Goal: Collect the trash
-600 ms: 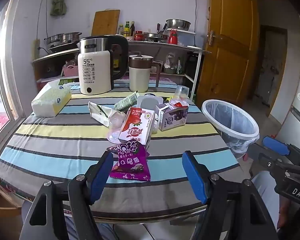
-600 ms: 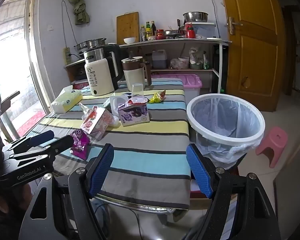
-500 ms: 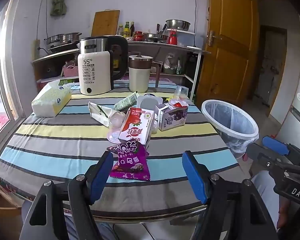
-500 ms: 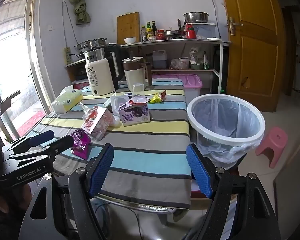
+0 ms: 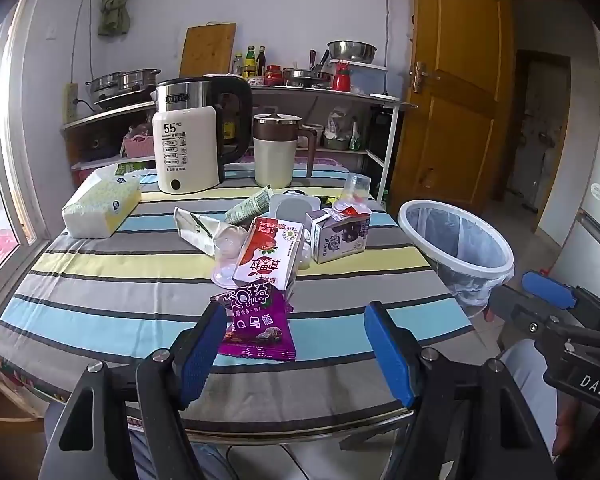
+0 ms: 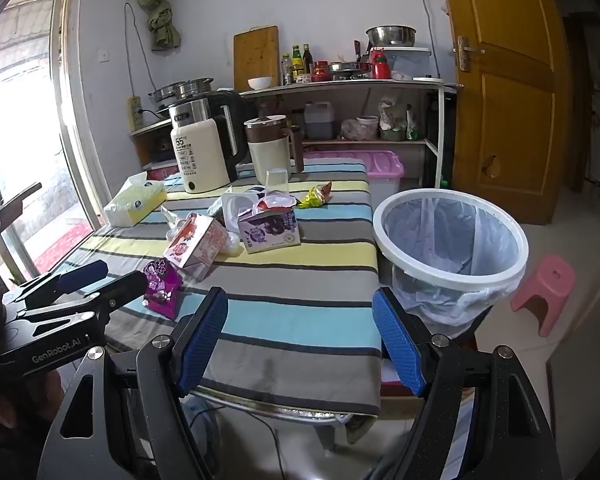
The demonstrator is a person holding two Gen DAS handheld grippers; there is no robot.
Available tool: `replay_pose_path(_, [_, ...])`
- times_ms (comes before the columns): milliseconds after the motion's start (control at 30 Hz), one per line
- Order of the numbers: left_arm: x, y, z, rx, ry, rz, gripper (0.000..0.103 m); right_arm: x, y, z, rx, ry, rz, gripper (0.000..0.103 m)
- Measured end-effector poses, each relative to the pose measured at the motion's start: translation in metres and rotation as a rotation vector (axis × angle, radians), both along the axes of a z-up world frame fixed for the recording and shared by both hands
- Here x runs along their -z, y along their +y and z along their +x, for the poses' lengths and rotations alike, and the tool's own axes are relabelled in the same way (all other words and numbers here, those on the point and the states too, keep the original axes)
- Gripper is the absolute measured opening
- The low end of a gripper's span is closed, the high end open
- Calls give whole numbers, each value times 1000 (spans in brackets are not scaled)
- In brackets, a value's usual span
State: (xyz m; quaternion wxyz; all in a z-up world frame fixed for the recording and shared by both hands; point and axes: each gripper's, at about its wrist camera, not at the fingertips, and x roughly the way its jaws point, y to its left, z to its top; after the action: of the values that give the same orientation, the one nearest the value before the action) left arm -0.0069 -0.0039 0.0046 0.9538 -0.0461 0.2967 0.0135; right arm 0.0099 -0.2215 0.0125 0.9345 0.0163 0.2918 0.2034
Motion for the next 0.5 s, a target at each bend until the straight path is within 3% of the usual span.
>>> replay_pose_path(500, [1,-3,2,5,4,-3,71,2,-1,1,0,1,1,75])
